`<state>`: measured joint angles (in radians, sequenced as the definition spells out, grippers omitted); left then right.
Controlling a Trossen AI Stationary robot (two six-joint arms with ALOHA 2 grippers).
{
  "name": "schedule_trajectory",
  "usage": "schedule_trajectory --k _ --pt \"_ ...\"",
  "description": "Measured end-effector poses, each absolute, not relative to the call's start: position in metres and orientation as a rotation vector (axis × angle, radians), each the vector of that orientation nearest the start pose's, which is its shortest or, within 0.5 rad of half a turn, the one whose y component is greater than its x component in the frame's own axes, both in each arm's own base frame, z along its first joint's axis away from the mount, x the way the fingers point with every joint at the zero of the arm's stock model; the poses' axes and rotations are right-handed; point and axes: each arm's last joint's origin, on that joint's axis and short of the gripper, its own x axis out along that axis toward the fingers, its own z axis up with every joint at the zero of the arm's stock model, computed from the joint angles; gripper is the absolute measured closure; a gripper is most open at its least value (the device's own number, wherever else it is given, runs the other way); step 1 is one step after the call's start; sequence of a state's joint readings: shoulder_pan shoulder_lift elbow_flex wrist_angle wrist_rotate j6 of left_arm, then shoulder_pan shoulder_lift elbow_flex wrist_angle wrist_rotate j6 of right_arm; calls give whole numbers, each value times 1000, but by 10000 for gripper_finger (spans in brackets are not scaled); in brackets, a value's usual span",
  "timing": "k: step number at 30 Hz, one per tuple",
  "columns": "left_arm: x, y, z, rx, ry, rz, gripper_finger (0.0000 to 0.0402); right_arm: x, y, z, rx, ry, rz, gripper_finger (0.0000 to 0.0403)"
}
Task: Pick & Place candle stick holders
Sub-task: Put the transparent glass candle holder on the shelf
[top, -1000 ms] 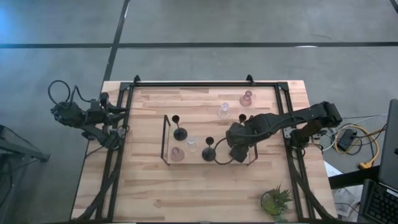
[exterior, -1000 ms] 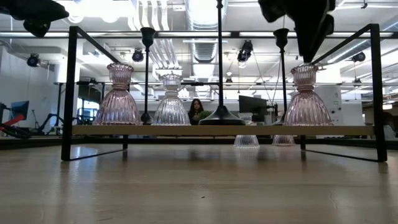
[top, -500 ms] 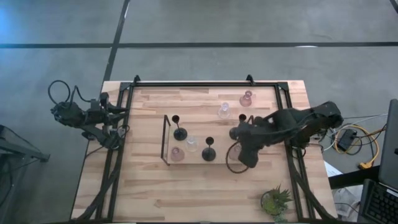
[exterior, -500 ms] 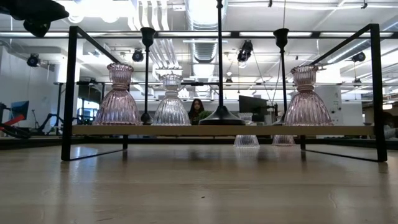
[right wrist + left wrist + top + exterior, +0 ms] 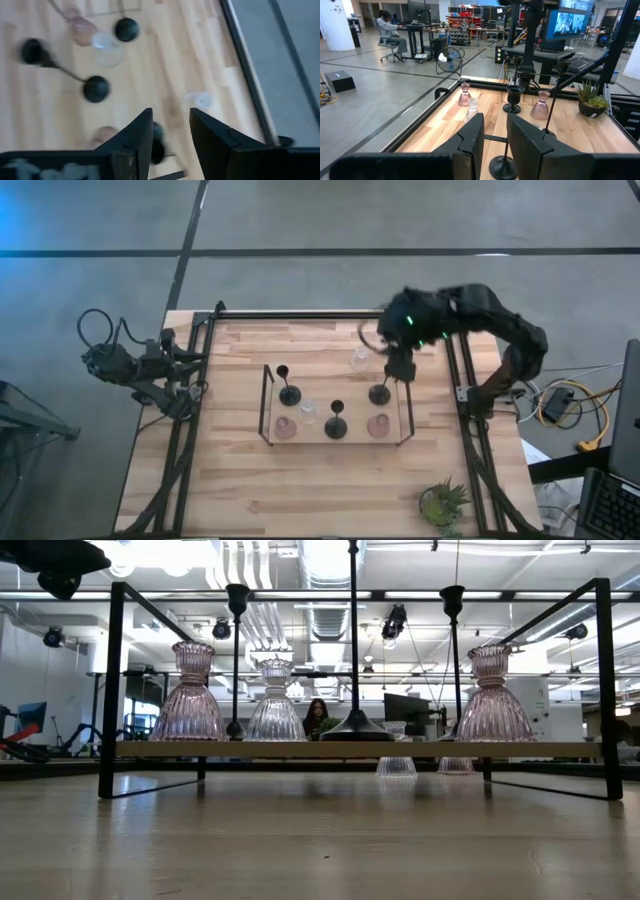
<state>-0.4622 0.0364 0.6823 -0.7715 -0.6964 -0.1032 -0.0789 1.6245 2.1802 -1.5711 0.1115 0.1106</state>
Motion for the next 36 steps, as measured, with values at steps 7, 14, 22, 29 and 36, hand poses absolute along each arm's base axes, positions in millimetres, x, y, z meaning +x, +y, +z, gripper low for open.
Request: schedule_trajectory --k 7,14,22,29,36 --pt "13 14 297 -34 93 239 313 268 -92 453 49 1075 -274 287" --pt "13 14 297 -34 93 238 312 279 -147 423 220 1166 -417 303" --pt "13 14 297 -34 93 238 312 297 -178 377 217 1332 -375 307" --pt "13 14 297 -34 93 239 313 310 -187 341 242 1433 -345 286" --pt "13 14 297 -34 93 239 314 325 -195 312 258 1450 -312 267"
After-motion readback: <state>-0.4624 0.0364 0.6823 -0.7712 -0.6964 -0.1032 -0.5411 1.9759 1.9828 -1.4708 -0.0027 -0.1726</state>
